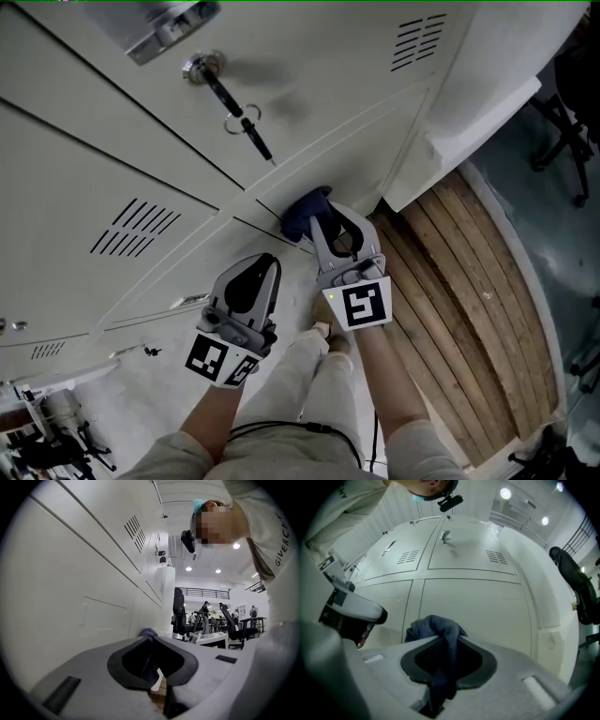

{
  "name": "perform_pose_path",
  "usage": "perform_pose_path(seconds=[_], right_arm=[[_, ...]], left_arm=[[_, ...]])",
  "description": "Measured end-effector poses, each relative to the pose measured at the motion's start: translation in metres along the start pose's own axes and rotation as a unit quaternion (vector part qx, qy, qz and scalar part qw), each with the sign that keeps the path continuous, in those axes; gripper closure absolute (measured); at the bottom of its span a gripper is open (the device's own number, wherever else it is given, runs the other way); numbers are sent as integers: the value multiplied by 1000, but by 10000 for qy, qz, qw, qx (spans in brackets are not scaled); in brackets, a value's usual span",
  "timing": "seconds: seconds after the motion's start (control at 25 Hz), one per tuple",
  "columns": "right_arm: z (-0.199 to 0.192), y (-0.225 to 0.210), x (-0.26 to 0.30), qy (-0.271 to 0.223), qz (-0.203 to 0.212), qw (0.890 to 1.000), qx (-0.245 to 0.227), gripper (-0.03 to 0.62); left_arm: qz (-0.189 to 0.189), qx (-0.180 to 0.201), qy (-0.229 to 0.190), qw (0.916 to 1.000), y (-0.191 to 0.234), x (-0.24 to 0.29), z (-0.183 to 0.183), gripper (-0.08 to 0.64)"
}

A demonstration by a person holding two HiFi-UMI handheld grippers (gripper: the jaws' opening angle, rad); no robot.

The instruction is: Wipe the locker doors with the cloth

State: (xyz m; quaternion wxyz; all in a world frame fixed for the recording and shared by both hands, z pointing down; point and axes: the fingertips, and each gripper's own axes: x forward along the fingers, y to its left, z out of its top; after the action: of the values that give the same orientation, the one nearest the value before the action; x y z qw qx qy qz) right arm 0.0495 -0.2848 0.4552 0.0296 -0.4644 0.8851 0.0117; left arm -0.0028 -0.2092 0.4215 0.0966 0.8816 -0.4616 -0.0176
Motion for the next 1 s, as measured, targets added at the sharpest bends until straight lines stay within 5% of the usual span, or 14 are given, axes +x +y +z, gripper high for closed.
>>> perform_pose_path(seconds=[1.0], right_arm=[[-39,-198,-4,382,-1880,9801,515,535]], left_arm=[[79,-57,215,9997,5,1,-23,534]])
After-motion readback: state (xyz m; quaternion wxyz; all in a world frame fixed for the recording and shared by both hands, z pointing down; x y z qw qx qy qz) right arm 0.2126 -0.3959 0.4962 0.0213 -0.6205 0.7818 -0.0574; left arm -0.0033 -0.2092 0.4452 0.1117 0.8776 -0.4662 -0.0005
